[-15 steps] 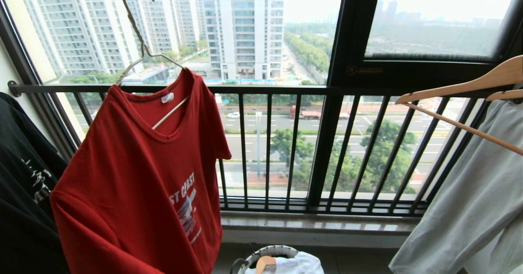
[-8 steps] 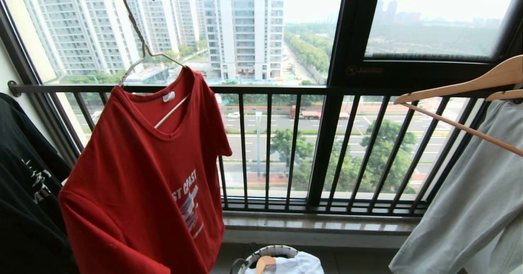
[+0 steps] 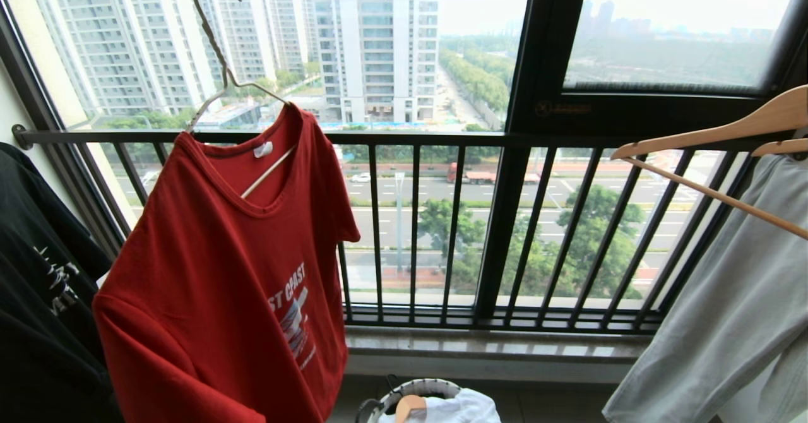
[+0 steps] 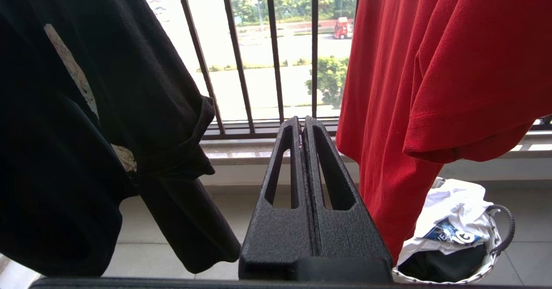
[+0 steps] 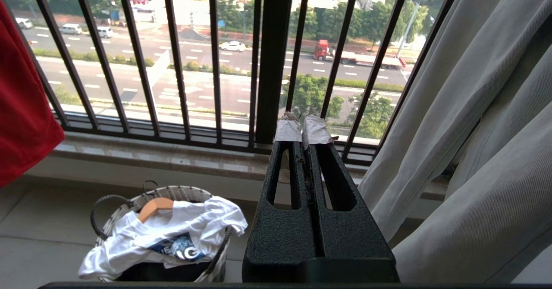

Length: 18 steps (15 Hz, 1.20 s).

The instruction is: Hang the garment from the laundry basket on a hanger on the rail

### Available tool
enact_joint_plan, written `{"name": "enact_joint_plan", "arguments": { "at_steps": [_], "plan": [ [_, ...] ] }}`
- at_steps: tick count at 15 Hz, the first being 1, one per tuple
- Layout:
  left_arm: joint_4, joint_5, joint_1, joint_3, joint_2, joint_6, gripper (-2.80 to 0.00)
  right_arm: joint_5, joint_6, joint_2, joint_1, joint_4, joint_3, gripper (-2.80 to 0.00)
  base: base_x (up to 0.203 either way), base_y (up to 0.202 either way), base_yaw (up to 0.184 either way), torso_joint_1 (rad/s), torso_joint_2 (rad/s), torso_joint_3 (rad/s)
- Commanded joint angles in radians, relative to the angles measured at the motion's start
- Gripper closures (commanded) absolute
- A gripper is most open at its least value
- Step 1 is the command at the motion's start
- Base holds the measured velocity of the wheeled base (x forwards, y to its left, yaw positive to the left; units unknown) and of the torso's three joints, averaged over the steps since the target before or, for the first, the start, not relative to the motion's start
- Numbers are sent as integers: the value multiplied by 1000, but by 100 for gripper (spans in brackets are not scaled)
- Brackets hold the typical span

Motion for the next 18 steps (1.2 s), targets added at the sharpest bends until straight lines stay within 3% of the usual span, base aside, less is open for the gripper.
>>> {"name": "enact_joint_plan", "arguments": {
  "at_steps": [1, 18],
  "plan": [
    [0, 0, 0, 0, 0, 0, 0, 0, -1, 1, -1, 0, 0, 0, 0, 0, 0, 0, 0, 0],
    [0, 0, 0, 0, 0, 0, 0, 0, -3, 1, 0, 0, 0, 0, 0, 0, 0, 0, 0, 0]
  ]
}}
